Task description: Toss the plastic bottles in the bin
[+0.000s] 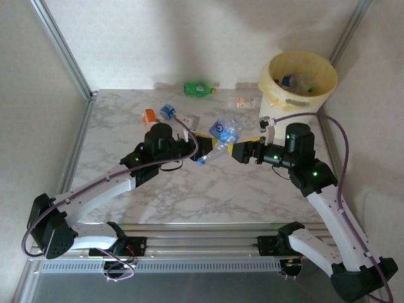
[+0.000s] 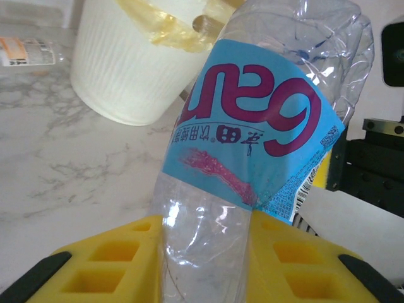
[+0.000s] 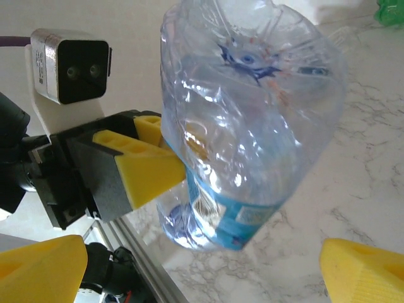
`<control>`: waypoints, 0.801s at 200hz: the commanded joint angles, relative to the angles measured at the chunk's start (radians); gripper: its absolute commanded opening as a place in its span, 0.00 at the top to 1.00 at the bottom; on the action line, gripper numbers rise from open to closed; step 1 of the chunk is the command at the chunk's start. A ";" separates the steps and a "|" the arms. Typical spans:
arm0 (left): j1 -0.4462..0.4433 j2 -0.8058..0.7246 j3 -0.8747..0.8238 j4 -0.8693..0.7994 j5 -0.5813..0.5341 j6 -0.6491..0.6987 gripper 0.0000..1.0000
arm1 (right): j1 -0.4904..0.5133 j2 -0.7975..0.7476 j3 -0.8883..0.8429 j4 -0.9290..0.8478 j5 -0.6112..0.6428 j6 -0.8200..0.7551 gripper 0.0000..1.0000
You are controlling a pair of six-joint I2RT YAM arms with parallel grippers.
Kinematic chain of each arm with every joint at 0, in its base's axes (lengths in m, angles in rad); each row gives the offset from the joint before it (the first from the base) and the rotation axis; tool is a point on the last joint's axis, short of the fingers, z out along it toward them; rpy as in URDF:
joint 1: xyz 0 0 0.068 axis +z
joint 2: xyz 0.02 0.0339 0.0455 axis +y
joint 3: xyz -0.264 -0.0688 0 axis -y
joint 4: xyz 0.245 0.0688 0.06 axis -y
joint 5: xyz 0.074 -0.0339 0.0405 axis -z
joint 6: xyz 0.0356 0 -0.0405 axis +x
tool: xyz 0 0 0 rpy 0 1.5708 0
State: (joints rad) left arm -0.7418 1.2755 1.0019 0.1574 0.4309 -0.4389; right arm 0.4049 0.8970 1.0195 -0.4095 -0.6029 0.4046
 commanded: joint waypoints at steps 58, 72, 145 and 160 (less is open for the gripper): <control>-0.066 0.051 0.058 0.084 0.072 0.000 0.70 | 0.010 0.002 -0.038 0.081 0.028 -0.050 0.20; -0.075 0.058 0.058 0.088 0.075 0.004 0.70 | 0.009 -0.003 -0.045 0.101 0.028 -0.051 0.33; -0.087 0.100 0.053 0.119 0.129 0.010 0.48 | 0.009 -0.043 -0.042 0.092 0.060 -0.059 0.68; -0.086 0.096 0.046 0.117 0.089 0.011 0.18 | 0.009 -0.050 -0.032 0.077 0.077 -0.061 0.72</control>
State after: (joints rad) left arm -0.8101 1.3636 1.0389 0.2474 0.5034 -0.4355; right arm 0.4057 0.8696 0.9756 -0.3565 -0.5350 0.3580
